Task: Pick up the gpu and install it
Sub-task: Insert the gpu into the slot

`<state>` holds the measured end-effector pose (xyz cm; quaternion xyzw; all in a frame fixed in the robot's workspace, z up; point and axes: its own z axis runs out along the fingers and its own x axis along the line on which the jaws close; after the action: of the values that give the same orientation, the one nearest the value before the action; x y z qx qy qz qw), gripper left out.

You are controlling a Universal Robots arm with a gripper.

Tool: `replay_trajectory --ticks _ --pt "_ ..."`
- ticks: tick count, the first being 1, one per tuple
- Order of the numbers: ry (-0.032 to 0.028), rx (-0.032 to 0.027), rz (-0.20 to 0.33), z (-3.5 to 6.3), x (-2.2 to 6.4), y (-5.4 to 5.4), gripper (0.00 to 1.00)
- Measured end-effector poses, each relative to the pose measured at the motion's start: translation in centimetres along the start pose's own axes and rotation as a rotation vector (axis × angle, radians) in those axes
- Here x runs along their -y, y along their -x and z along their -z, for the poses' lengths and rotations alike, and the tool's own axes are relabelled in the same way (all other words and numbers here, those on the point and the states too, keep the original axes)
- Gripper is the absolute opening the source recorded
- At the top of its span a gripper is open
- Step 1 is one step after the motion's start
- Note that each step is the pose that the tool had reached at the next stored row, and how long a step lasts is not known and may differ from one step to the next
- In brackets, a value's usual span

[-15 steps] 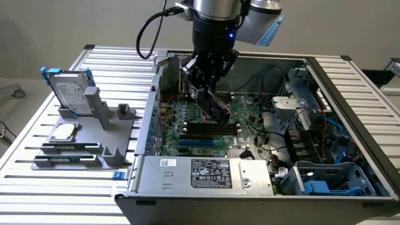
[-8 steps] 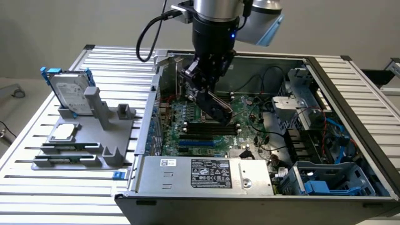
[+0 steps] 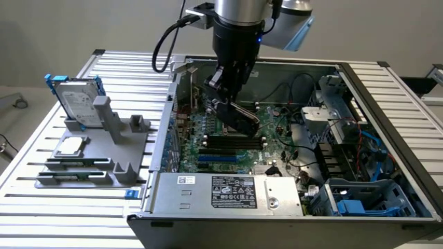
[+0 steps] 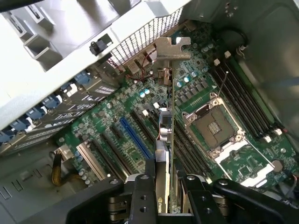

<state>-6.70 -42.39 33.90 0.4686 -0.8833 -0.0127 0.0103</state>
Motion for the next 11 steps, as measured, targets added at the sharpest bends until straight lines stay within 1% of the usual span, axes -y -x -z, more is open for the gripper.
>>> replay_trajectory --ticks 4,11 --pt "-0.0005 -0.0032 0.070 -0.08 -0.01 0.00 0.26" --pt "-0.0010 -0.0052 0.131 -0.09 -0.40 0.52 0.26"
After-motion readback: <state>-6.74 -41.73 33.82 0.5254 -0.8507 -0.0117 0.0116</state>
